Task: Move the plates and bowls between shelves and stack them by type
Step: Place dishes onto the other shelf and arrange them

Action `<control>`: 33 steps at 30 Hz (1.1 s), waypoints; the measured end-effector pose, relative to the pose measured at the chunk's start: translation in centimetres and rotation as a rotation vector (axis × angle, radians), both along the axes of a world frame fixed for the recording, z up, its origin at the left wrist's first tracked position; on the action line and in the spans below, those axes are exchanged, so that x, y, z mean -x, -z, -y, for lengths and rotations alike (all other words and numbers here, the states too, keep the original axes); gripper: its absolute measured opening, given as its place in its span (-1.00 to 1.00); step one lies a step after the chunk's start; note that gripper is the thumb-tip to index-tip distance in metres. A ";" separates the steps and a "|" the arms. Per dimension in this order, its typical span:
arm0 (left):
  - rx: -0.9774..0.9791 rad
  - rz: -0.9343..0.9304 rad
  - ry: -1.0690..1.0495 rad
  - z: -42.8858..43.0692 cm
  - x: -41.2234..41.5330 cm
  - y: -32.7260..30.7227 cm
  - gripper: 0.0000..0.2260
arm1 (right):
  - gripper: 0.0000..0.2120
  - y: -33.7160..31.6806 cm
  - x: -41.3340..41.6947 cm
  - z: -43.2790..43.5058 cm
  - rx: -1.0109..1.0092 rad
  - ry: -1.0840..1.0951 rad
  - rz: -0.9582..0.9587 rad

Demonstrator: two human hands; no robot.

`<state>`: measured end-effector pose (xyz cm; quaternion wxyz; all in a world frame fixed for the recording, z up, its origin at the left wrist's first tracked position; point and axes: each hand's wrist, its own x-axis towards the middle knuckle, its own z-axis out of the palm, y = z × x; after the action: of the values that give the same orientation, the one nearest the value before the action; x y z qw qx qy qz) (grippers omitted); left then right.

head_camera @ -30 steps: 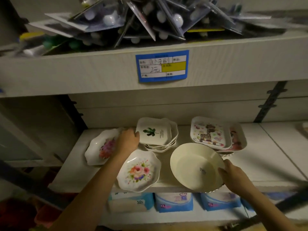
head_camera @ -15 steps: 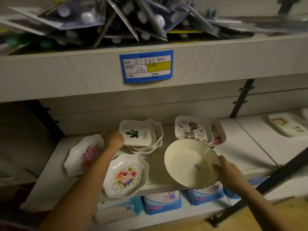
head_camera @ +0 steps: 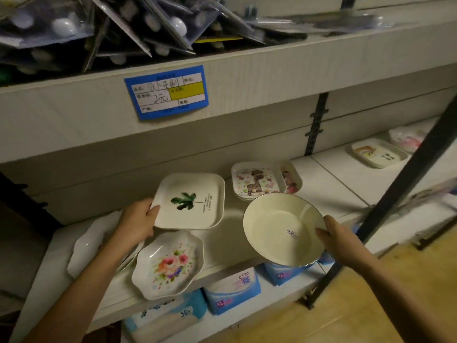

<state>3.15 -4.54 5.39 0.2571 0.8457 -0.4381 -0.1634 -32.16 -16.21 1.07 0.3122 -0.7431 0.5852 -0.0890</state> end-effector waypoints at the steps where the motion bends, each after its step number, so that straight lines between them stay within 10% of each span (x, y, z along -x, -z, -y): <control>1: -0.001 -0.007 0.025 0.0 0.7 0.0 -0.79 | -0.82 0.0 0.7 -0.3 0.003 0.029 0.004; 17: 0.037 0.003 0.364 5.8 17.4 0.1 -0.87 | -0.91 -1.2 17.7 -1.1 0.063 0.335 0.068; 33: 0.056 -0.076 0.233 11.0 40.4 2.0 -0.80 | -0.83 -2.3 39.6 6.5 0.028 0.289 0.045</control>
<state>-37.25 -15.55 3.40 0.2765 0.7748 -0.5276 -0.2119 -71.76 -22.68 3.32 0.2987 -0.6532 0.6776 -0.1581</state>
